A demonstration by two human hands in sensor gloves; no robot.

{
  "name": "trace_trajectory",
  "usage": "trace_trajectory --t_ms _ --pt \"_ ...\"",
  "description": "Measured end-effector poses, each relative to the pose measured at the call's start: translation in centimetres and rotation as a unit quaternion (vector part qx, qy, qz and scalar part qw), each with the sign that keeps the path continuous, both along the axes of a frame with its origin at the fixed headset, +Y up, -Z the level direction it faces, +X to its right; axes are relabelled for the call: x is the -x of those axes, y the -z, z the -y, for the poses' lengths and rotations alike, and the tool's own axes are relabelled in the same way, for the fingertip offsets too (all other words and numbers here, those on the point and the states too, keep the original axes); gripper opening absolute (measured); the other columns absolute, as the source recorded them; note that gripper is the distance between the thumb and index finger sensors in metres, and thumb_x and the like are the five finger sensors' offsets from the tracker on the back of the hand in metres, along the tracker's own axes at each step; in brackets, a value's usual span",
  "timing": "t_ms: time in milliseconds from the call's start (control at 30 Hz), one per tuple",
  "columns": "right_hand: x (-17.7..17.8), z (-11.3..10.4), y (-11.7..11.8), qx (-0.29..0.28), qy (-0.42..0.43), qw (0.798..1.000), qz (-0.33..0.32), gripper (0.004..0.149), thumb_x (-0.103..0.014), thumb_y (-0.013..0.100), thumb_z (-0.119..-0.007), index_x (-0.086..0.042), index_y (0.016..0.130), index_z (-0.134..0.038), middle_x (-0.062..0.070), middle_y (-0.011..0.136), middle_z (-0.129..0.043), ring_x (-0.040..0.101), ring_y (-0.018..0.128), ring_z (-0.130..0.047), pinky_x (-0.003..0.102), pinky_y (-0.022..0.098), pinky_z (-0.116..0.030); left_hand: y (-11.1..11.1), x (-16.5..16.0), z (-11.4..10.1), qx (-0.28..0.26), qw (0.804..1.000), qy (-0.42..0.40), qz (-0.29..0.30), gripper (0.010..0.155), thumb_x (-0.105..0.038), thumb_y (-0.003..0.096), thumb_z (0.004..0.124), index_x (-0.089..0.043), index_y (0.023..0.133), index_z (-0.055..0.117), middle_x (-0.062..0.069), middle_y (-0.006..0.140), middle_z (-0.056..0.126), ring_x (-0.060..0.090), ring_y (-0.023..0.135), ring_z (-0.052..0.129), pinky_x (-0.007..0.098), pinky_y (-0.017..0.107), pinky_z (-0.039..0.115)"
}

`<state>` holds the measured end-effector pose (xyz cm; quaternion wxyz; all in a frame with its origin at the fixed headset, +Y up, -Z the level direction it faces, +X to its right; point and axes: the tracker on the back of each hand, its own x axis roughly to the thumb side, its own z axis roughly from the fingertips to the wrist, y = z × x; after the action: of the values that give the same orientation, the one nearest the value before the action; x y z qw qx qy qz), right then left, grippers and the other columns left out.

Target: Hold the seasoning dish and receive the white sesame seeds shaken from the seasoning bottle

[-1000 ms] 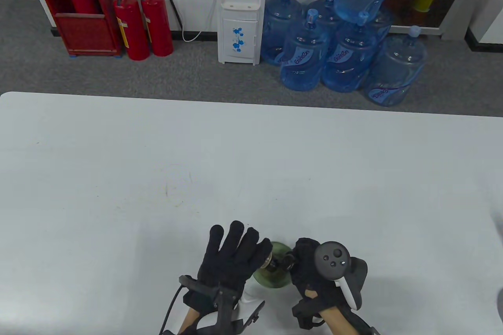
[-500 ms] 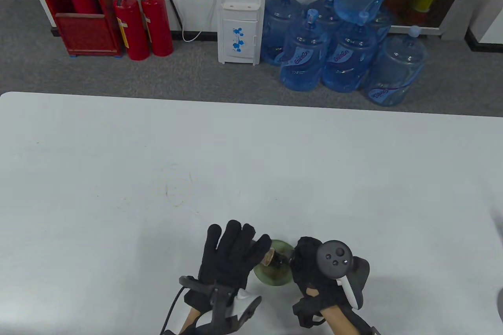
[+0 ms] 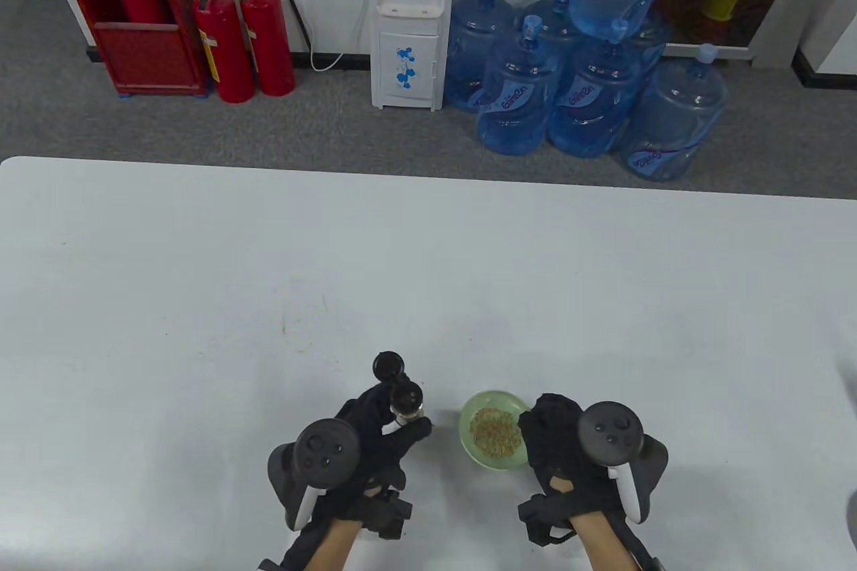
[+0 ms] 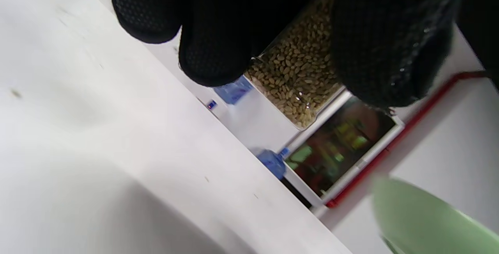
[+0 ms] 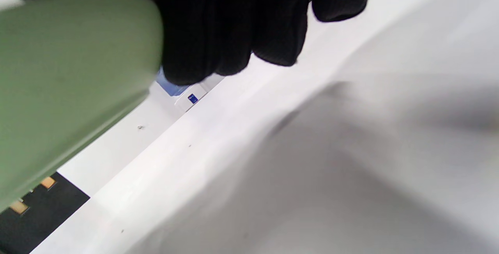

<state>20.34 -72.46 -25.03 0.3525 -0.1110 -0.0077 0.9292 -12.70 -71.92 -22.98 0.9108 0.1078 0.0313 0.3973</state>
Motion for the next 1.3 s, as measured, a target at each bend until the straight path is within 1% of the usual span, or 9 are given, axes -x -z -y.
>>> trace_trajectory --t_ms 167,333,500,667,767,867,933,1067,1300 --pt "-0.9 0.3 0.6 0.01 0.01 1.0 0.021 0.041 -0.049 0.045 -0.084 -0.017 0.069 -0.09 -0.003 0.097 -0.077 0.03 0.095 -0.076 0.055 0.075 -0.055 2.9 1.4 0.5 0.065 0.995 -0.058 -0.056 0.066 -0.049 0.0362 0.102 -0.047 0.095 0.073 -0.011 0.101 0.077 0.022 0.082 0.094 0.052 0.071 0.07" --pt "-1.2 0.3 0.6 0.012 0.007 1.0 0.023 0.041 -0.049 0.045 -0.084 -0.016 0.069 -0.091 -0.003 0.097 -0.077 0.029 0.095 -0.076 0.055 0.075 -0.055 6.3 0.7 1.7 0.119 0.988 0.047 -0.083 0.067 -0.052 0.0345 0.102 -0.049 0.094 0.073 -0.017 0.1 0.081 0.025 0.099 0.082 0.056 0.078 0.061" --pt "-1.1 0.3 0.7 0.015 0.013 1.0 0.021 0.041 -0.05 0.045 -0.084 -0.017 0.069 -0.091 -0.003 0.097 -0.077 0.029 0.095 -0.076 0.055 0.076 -0.055 7.8 0.9 2.9 0.195 0.975 0.042 -0.094 0.067 -0.054 0.0373 0.1 -0.051 0.096 0.069 -0.021 0.101 0.079 0.026 0.106 0.074 0.057 0.082 0.054" --pt "-0.7 0.8 0.8 0.023 0.005 1.0 0.019 0.041 -0.05 0.045 -0.084 -0.017 0.069 -0.091 -0.003 0.097 -0.077 0.029 0.095 -0.076 0.055 0.076 -0.055 8.0 0.8 3.0 0.206 0.972 0.05 -0.099 0.068 -0.055 0.0371 0.1 -0.051 0.097 0.068 -0.022 0.101 0.079 0.022 0.107 0.07 0.055 0.083 0.052" --pt "-0.7 0.9 0.7 0.025 0.003 0.999 0.021 0.041 -0.05 0.045 -0.084 -0.017 0.069 -0.091 -0.004 0.096 -0.077 0.029 0.095 -0.076 0.055 0.076 -0.055 7.9 0.7 3.2 0.219 0.97 0.047 -0.089 0.07 -0.056 0.0397 0.097 -0.049 0.1 0.063 -0.02 0.106 0.072 0.024 0.111 0.062 0.054 0.085 0.047" --pt "-1.0 0.6 0.5 0.016 0.008 1.0 0.023 0.041 -0.05 0.045 -0.084 -0.017 0.069 -0.091 -0.003 0.096 -0.077 0.029 0.095 -0.076 0.055 0.075 -0.055 7.5 0.5 3.7 0.25 0.966 0.034 -0.05 0.094 -0.063 0.0383 0.093 -0.036 0.113 0.041 -0.007 0.121 0.036 0.035 0.117 0.033 0.057 0.087 0.03" --pt "-1.2 0.5 0.4 0.01 0.01 1.0 0.024 0.041 -0.05 0.045 -0.084 -0.017 0.069 -0.091 -0.003 0.096 -0.077 0.03 0.095 -0.076 0.055 0.075 -0.055 6.8 0.6 3.7 0.24 0.97 0.019 -0.037 0.103 -0.066 0.0369 0.091 -0.03 0.115 0.035 -0.002 0.121 0.025 0.038 0.117 0.026 0.06 0.086 0.026" --pt "-1.3 0.4 0.4 0.008 0.013 1.0 0.027 0.041 -0.05 0.045 -0.084 -0.017 0.069 -0.091 -0.003 0.096 -0.077 0.029 0.095 -0.076 0.055 0.075 -0.055 4.5 1.3 3.1 0.18 0.983 -0.018 -0.04 0.107 -0.064 0.0316 0.093 -0.021 0.114 0.04 0.005 0.12 0.027 0.044 0.114 0.029 0.064 0.082 0.026" --pt "-1.7 0.7 0.7 0.012 -0.001 0.999 0.04 0.041 -0.049 0.045 -0.085 -0.016 0.068 -0.093 -0.004 0.095 -0.079 0.029 0.095 -0.077 0.055 0.075 -0.055 -0.1 3.2 2.4 0.154 0.987 -0.046 -0.023 0.104 -0.068 0.0342 0.088 -0.019 0.114 0.041 0.008 0.119 0.027 0.046 0.113 0.027 0.065 0.08 0.026"
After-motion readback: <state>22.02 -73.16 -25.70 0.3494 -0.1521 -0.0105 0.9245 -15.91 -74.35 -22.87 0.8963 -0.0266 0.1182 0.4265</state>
